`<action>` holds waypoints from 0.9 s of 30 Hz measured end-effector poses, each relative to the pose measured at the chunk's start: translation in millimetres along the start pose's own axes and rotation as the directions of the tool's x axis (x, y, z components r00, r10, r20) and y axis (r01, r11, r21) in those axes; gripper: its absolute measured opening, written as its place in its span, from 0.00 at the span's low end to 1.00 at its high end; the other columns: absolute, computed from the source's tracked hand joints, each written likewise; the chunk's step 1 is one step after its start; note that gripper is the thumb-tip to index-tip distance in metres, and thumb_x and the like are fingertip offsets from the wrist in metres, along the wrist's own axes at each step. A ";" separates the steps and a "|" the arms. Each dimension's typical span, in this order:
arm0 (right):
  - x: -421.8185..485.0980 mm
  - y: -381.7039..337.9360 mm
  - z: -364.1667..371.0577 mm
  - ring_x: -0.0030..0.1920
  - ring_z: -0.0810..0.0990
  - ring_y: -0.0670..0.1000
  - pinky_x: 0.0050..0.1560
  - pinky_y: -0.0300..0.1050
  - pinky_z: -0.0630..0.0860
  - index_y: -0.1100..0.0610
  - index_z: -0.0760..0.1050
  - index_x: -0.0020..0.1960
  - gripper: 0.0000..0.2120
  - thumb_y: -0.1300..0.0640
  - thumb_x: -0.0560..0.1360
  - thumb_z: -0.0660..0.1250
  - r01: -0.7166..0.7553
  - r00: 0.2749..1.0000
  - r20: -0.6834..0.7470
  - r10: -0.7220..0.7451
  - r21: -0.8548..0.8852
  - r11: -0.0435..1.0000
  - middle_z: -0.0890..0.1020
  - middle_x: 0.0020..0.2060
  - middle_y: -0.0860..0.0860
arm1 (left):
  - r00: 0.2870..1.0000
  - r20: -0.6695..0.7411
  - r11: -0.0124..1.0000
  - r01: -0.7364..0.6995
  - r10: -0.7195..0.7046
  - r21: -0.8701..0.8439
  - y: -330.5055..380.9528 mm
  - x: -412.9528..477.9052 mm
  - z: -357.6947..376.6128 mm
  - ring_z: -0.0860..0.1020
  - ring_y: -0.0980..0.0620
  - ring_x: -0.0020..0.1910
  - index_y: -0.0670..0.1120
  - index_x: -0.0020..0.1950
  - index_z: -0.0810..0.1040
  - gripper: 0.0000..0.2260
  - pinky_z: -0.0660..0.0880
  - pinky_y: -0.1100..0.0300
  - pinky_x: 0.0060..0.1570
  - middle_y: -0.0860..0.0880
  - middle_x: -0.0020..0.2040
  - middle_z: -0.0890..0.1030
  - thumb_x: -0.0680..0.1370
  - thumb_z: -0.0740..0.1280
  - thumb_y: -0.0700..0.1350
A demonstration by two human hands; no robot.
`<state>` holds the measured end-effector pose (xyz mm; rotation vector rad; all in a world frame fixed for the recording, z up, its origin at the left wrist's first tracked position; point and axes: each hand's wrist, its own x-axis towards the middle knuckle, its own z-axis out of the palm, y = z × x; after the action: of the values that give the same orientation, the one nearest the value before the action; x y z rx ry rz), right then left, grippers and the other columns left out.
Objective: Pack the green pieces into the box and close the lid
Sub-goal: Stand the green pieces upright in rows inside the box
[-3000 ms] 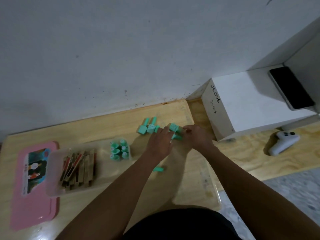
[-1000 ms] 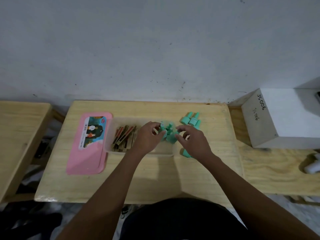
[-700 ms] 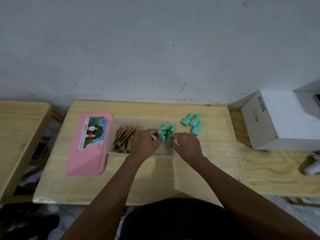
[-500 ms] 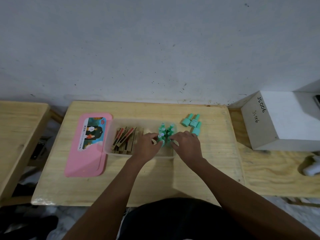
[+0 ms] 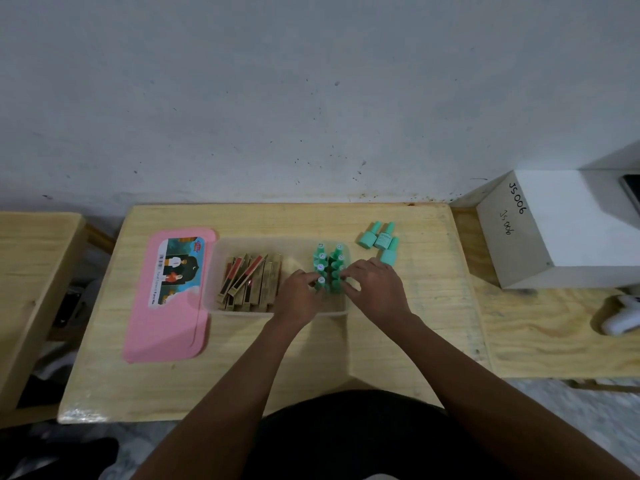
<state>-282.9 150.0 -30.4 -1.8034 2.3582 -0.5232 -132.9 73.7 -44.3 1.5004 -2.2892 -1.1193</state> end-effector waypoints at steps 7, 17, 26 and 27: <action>-1.2 -2.0 -0.4 0.44 0.79 0.52 0.41 0.48 0.75 0.50 0.83 0.50 0.07 0.55 0.72 0.72 -0.024 1.000 0.003 0.024 0.074 0.997 0.85 0.45 0.47 | 0.994 -0.095 0.994 0.062 -0.054 0.090 4.4 -2.7 4.5 0.78 0.48 0.47 0.49 0.60 0.81 0.13 0.73 0.58 0.40 0.49 0.48 0.78 0.76 0.68 0.47; -3.4 2.1 -1.6 0.46 0.77 0.47 0.42 0.43 0.73 0.49 0.82 0.53 0.08 0.52 0.74 0.70 -0.079 0.997 0.038 0.074 0.147 0.986 0.82 0.48 0.45 | 0.975 -0.191 0.989 0.129 -0.114 0.070 11.3 -3.5 5.7 0.80 0.48 0.48 0.49 0.55 0.83 0.12 0.76 0.56 0.41 0.49 0.51 0.83 0.75 0.68 0.51; -11.3 31.1 -16.7 0.40 0.77 0.41 0.37 0.36 0.73 0.46 0.80 0.55 0.09 0.53 0.75 0.68 -0.313 0.947 0.044 0.318 0.350 0.883 0.79 0.47 0.42 | 0.978 -0.168 0.990 0.136 -0.128 0.034 8.2 -5.2 2.7 0.80 0.50 0.51 0.48 0.59 0.81 0.15 0.74 0.59 0.44 0.50 0.53 0.82 0.74 0.70 0.53; -13.0 37.2 -18.6 0.40 0.77 0.41 0.36 0.36 0.73 0.47 0.80 0.56 0.09 0.53 0.76 0.68 -0.337 0.938 0.047 0.343 0.348 0.875 0.79 0.47 0.43 | 0.977 -0.178 0.992 0.123 -0.115 0.034 8.0 -6.3 0.8 0.79 0.51 0.50 0.48 0.58 0.81 0.16 0.73 0.59 0.44 0.50 0.52 0.82 0.74 0.70 0.53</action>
<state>-318.9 174.5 -27.3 -1.2021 2.3309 -0.8437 -136.0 81.1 -38.0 1.6997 -2.1447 -0.9266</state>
